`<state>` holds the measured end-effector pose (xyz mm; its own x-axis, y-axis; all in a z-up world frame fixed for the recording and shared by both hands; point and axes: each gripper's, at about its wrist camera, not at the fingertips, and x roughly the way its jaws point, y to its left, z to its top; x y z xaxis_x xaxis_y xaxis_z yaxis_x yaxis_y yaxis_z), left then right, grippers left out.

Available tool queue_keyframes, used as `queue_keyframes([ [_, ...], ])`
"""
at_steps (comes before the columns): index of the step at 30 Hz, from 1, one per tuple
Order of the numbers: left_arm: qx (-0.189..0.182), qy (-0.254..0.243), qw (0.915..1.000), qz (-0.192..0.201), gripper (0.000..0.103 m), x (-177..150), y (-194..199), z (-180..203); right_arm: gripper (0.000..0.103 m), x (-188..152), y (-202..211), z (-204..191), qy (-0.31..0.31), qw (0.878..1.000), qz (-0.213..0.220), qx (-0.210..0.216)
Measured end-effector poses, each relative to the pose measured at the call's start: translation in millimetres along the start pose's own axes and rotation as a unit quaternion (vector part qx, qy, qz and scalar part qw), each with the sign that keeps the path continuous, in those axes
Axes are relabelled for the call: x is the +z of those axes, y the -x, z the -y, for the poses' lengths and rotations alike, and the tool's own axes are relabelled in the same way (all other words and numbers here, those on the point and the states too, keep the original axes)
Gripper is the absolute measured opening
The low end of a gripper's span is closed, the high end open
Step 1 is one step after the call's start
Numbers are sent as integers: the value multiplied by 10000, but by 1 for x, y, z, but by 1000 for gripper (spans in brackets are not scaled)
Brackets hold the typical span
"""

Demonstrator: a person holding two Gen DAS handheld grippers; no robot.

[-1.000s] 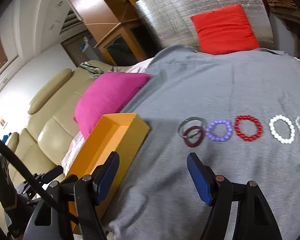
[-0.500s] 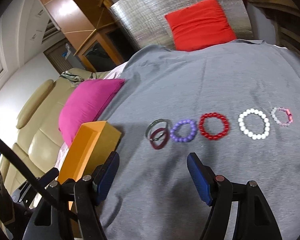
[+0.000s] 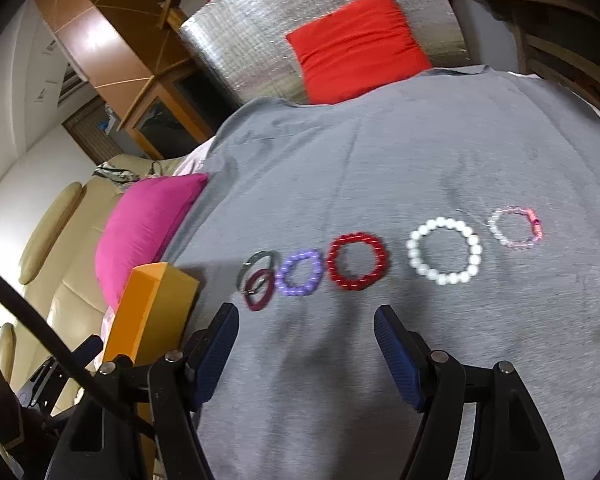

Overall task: Organize jewelry
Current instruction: 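Move both grippers back over the remaining bracelets, then grasp the white bead bracelet with the right gripper while the left gripper grasps the red bead bracelet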

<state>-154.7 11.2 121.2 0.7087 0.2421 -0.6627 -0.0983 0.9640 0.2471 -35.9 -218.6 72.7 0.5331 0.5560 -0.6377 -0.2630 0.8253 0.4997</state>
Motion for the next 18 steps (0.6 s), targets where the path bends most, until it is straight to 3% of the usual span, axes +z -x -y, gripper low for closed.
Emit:
queue_keyframes([
  [5,-108,-84,9999,-36,58,5,-11,10,73,7,2,30,-287,9994,-64,-158],
  [8,-196,-82,9995,-220,59,7,-28,16,67,12,5,54,-539,9981,-87,-274],
  [13,-593,47,9960,-664,59,8,-60,25,59,18,6,93,-1096,9928,-197,-450],
  [18,-960,94,9920,-814,59,18,-78,39,53,25,-5,119,-1425,9874,-342,-594],
])
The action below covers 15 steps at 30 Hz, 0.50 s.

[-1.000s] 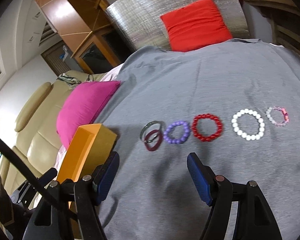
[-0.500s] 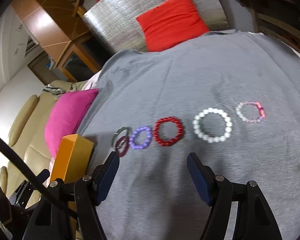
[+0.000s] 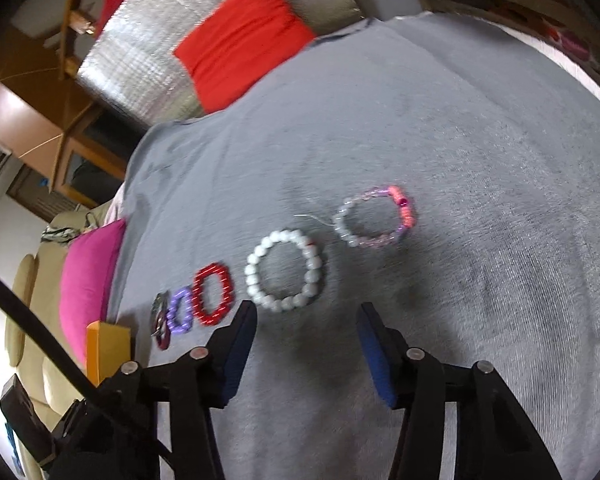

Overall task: Organize jewelry
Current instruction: 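Grasp the white bead bracelet with the right gripper while the left gripper grasps the red bead bracelet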

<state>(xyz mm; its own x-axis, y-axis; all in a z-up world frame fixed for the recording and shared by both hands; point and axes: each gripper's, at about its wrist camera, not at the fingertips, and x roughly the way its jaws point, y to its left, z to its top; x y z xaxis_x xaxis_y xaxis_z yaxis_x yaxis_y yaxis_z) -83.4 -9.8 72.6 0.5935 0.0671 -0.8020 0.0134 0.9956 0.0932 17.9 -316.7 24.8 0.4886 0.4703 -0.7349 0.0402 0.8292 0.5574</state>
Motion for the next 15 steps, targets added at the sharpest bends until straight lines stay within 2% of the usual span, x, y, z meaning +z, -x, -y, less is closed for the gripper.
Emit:
queue_keyframes([
  [4,-217,-241,9995,34,59,18,-10,18,49,5,-16,3,-149,9997,-161,69],
  [11,-699,-688,9951,-115,59,44,-38,47,42,16,-39,-8,26,9993,-57,-356],
  [14,-871,-862,9924,-133,59,49,-46,54,33,20,-45,-12,208,9978,6,-624],
  [15,-930,-916,9914,-133,59,50,-47,57,28,20,-47,-15,271,9972,22,-701],
])
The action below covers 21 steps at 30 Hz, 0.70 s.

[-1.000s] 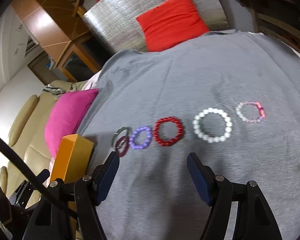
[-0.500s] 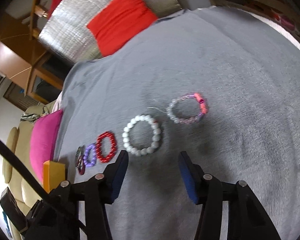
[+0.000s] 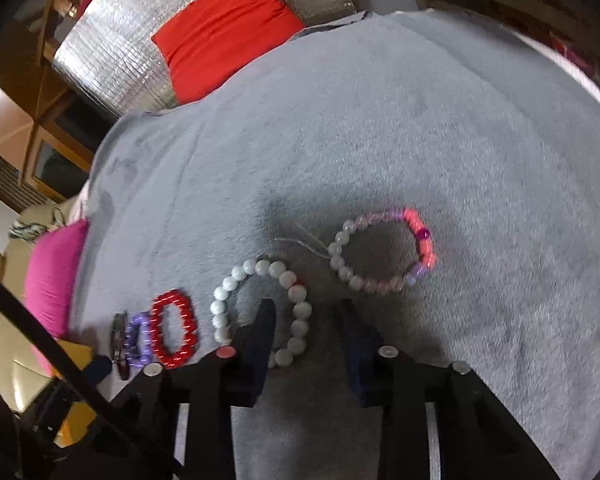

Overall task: Organize jewelry
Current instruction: 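Grasp the white bead bracelet with the right gripper while the left gripper grasps the red bead bracelet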

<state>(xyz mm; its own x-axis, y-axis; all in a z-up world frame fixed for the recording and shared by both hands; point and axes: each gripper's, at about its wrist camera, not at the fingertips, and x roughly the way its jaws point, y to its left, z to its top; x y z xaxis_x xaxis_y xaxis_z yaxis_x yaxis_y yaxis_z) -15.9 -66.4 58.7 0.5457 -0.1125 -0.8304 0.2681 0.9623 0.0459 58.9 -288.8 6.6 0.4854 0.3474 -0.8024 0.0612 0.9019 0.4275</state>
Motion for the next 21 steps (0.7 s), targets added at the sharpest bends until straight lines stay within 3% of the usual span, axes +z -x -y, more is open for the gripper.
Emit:
queue_keyframes([
  [3,-228,-133,9997,-12,59,6,-8,7,12,0,-1,-6,214,9995,46,-226],
  [10,-623,-249,9977,-98,56,16,-31,21,12,0,5,3,292,9994,113,-151],
  [11,-669,-287,9973,-103,54,16,-33,23,12,1,5,5,275,9995,106,-136],
  [13,-827,-409,9956,-188,38,16,-39,30,12,0,7,7,254,9996,96,-103],
  [17,-862,-343,9955,-199,25,18,-46,30,12,-1,7,10,240,9996,100,-61],
  [18,-881,-275,9955,-213,13,19,-47,28,11,-1,6,8,234,9997,110,-42],
  [21,-960,-72,9951,-212,10,18,-45,21,11,0,14,5,234,9993,232,169],
])
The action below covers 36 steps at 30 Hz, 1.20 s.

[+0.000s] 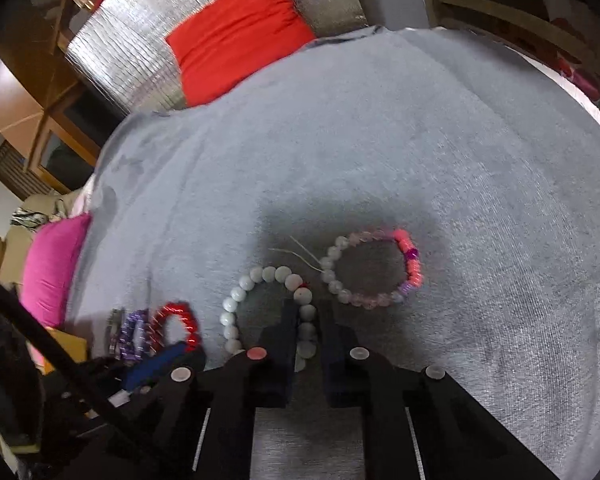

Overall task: Organize jewelry
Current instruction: 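Grasp the white bead bracelet with the right gripper while the left gripper grasps the red bead bracelet, then carry both bead bracelets into the orange box and open both grippers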

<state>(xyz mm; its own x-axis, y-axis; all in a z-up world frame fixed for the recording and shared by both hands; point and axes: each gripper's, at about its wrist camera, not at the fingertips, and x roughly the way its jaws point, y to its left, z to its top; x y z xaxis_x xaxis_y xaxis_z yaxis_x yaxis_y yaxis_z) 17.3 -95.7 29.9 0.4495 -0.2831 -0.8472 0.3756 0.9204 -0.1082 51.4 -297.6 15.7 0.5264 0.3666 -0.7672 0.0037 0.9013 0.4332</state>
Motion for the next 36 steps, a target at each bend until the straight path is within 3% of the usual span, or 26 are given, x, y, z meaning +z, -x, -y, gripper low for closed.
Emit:
queue_keyframes([
  [7,37,190,9990,394,9,-15,26,1,11,1,22,-10,104,9985,317,436],
  [21,-153,811,9852,1500,9,-59,138,-26,11,-10,50,-54,348,9881,675,1336],
  [29,267,1169,9721,2016,9,-96,217,-57,11,-33,53,-123,856,9770,682,1830],
  [36,840,1631,9581,2198,9,-140,276,-107,11,-76,54,-207,1629,9547,585,2421],
])
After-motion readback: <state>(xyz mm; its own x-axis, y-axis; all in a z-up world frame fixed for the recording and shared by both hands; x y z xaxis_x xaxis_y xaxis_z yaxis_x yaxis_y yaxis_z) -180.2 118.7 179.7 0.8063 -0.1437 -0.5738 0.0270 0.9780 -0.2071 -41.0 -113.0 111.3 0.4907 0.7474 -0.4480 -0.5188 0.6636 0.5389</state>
